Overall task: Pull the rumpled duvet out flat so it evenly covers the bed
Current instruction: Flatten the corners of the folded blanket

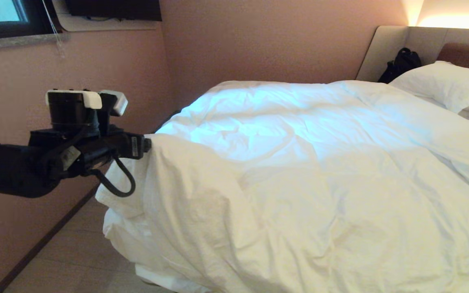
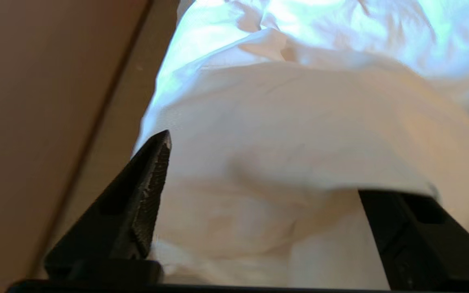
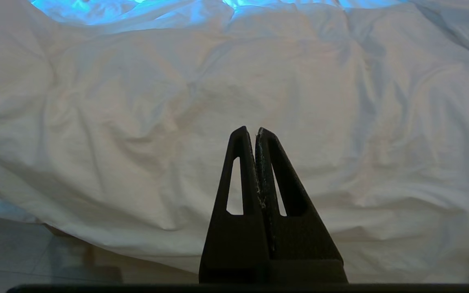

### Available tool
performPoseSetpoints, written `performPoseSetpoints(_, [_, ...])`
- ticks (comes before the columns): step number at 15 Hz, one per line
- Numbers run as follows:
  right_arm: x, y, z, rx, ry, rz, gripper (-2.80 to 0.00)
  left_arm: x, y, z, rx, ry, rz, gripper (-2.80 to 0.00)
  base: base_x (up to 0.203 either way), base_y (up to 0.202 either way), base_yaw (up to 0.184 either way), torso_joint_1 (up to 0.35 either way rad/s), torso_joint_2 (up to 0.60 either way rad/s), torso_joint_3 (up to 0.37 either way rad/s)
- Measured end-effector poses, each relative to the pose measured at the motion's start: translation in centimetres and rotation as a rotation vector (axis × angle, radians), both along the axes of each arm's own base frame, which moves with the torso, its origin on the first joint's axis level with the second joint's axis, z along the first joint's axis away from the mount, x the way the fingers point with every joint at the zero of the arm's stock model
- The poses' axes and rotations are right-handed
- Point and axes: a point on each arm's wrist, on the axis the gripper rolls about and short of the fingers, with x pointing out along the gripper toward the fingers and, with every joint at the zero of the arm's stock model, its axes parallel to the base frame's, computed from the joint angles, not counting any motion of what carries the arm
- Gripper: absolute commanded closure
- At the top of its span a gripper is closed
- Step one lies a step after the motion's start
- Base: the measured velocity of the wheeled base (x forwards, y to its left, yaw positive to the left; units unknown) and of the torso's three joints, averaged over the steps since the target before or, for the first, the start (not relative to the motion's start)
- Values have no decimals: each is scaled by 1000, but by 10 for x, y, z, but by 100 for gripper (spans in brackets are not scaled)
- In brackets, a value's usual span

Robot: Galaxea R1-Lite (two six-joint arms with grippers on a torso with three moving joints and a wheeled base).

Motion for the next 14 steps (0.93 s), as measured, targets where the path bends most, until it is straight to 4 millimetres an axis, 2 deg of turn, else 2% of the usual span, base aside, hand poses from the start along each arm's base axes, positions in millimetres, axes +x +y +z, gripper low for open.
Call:
performPoseSetpoints(4, [0, 0, 0, 0, 0, 0, 0, -12, 1, -1, 58, 10, -17, -280, 0, 0, 0, 0, 0, 0])
performPoseSetpoints(6, [0, 0, 0, 0, 0, 0, 0, -19, 2, 5, 57, -8, -18, -280, 0, 0, 0, 0, 0, 0])
performPoseSetpoints(10, [0, 0, 0, 0, 0, 0, 0, -47, 4, 23, 58, -16, -30, -280, 0, 0, 0, 0, 0, 0])
performPoseSetpoints(14, [0, 0, 0, 0, 0, 0, 0, -79, 4, 32, 101, 148, -105, -280, 0, 0, 0, 0, 0, 0])
